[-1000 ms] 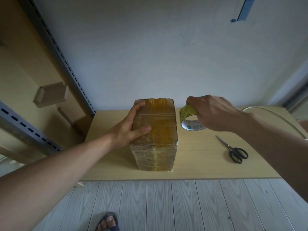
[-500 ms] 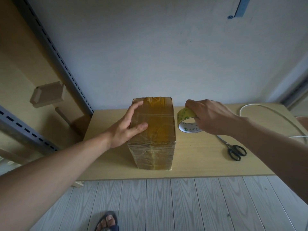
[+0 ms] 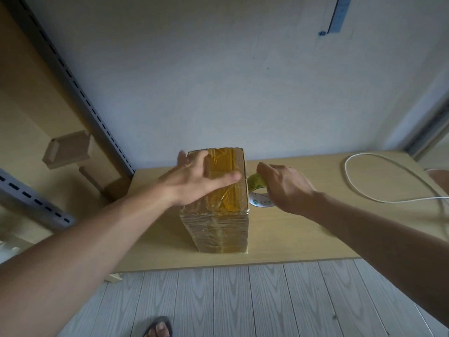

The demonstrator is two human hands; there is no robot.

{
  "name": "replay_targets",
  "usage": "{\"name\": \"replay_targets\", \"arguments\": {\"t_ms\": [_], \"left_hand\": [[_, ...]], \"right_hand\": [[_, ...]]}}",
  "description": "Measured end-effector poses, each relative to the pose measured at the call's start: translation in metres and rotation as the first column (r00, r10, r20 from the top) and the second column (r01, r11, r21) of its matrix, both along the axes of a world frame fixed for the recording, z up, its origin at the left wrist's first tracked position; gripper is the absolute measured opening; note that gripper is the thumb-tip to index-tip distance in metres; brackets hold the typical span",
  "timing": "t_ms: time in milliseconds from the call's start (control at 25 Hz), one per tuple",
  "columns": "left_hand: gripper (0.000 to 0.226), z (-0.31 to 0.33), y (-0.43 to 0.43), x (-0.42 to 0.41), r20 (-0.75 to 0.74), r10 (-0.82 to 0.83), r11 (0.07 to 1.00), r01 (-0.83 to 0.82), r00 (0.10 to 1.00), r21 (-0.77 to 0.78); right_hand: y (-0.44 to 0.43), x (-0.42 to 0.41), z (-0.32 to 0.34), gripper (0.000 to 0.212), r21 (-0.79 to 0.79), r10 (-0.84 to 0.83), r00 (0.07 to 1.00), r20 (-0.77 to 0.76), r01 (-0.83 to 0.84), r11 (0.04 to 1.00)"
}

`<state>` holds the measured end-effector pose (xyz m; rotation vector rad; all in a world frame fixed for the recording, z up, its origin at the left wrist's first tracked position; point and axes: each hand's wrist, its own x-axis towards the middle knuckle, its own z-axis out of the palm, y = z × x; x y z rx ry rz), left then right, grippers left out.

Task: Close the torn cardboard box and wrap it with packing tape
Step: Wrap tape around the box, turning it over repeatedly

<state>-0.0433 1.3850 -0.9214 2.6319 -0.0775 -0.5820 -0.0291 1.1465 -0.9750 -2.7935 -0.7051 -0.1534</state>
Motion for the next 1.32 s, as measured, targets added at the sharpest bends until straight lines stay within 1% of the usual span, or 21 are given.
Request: {"name": "replay_targets", "arguments": {"t_ms": [40,120,200,280,320,360,400,440,480,520,560,600,640,720,800,880,920,1040,1120,1200,1320], "left_hand": [[0.126,0.003,-0.020,-0.001,-0.030,0.096,0.995,-0.096,0.995,0.008],[0.132,-0.008,-0.046,-0.002,0.015,0.207,0.977,-0.208,0.978,0.038],[0.133,-0.018,-0.050,0.001,0.070,0.267,0.963,-0.269,0.961,0.016],[0.134,-0.021,-0.037,0.004,0.103,0.310,0.950,-0.304,0.945,-0.069],[0.135,-0.021,-0.027,0.006,0.123,0.326,0.942,-0.311,0.937,-0.121],[0.135,-0.023,-0.016,0.007,0.135,0.350,0.926,-0.321,0.927,-0.201],[0.135,-0.027,-0.003,0.010,0.122,0.393,0.886,-0.341,0.911,-0.314],[0.134,-0.031,0.010,0.010,0.071,0.439,0.810,-0.360,0.895,-0.463],[0.132,-0.037,0.021,0.009,-0.018,0.459,0.695,-0.371,0.888,-0.616],[0.126,-0.044,0.028,0.005,-0.124,0.436,0.555,-0.375,0.891,-0.743],[0.116,-0.054,0.030,0.001,-0.210,0.385,0.444,-0.380,0.899,-0.811],[0.107,-0.066,0.029,0.000,-0.276,0.332,0.386,-0.397,0.902,-0.833],[0.102,-0.078,0.026,0.000,-0.332,0.280,0.363,-0.419,0.901,-0.832],[0.107,-0.099,0.022,0.006,-0.407,0.209,0.363,-0.457,0.889,-0.812],[0.112,-0.113,0.027,0.018,-0.430,0.194,0.365,-0.472,0.882,-0.802],[0.120,-0.122,0.036,0.027,-0.426,0.186,0.411,-0.464,0.885,-0.785],[0.121,-0.124,0.038,0.029,-0.453,0.170,0.424,-0.480,0.875,-0.768],[0.114,-0.131,0.035,0.034,-0.541,0.155,0.394,-0.554,0.826,-0.733],[0.102,-0.137,0.036,0.036,-0.526,0.179,0.388,-0.551,0.831,-0.739],[0.086,-0.140,0.037,0.033,-0.486,0.177,0.351,-0.517,0.856,-0.781],[0.083,-0.134,0.039,0.023,-0.478,0.202,0.308,-0.519,0.855,-0.798]], "right_hand": [[0.003,-0.001,0.002,0.006,-0.070,-0.028,1.000,-0.001,0.028,0.997],[0.011,-0.002,0.004,0.011,-0.187,-0.071,0.997,0.016,0.073,0.980],[0.016,-0.002,0.005,0.016,-0.202,-0.099,0.995,0.025,0.102,0.974],[0.022,-0.003,0.006,0.017,-0.115,-0.126,0.992,0.015,0.127,0.985],[0.024,-0.003,0.007,0.020,-0.039,-0.125,0.992,0.020,0.126,0.991],[0.026,-0.003,0.008,0.023,0.071,-0.112,0.993,0.045,0.108,0.992],[0.028,-0.001,0.009,0.024,0.203,-0.097,0.993,0.074,0.080,0.976],[0.031,0.001,0.012,0.024,0.335,-0.091,0.992,0.090,0.056,0.940],[0.035,0.003,0.013,0.023,0.448,-0.096,0.993,0.072,0.054,0.892],[0.040,0.005,0.012,0.024,0.526,-0.108,0.994,0.012,0.086,0.846],[0.045,0.007,0.012,0.025,0.570,-0.122,0.990,-0.068,0.139,0.810],[0.050,0.009,0.008,0.025,0.581,-0.137,0.980,-0.142,0.195,0.790],[0.053,0.011,0.004,0.024,0.568,-0.147,0.971,-0.189,0.230,0.790],[0.055,0.015,-0.002,0.026,0.578,-0.131,0.961,-0.242,0.251,0.777],[0.056,0.016,-0.005,0.028,0.605,-0.118,0.960,-0.254,0.253,0.755],[0.060,0.013,-0.008,0.029,0.585,-0.125,0.961,-0.246,0.250,0.772],[0.061,0.011,-0.009,0.030,0.576,-0.118,0.961,-0.249,0.245,0.780],[0.064,0.012,-0.013,0.030,0.590,-0.053,0.963,-0.264,0.204,0.781],[0.064,0.017,-0.008,0.034,0.558,-0.007,0.967,-0.255,0.153,0.815],[0.059,0.019,-0.002,0.040,0.481,0.040,0.981,-0.190,0.058,0.875],[0.028,0.021,0.001,0.039,0.395,0.072,0.994,-0.087,-0.032,0.918]]}}
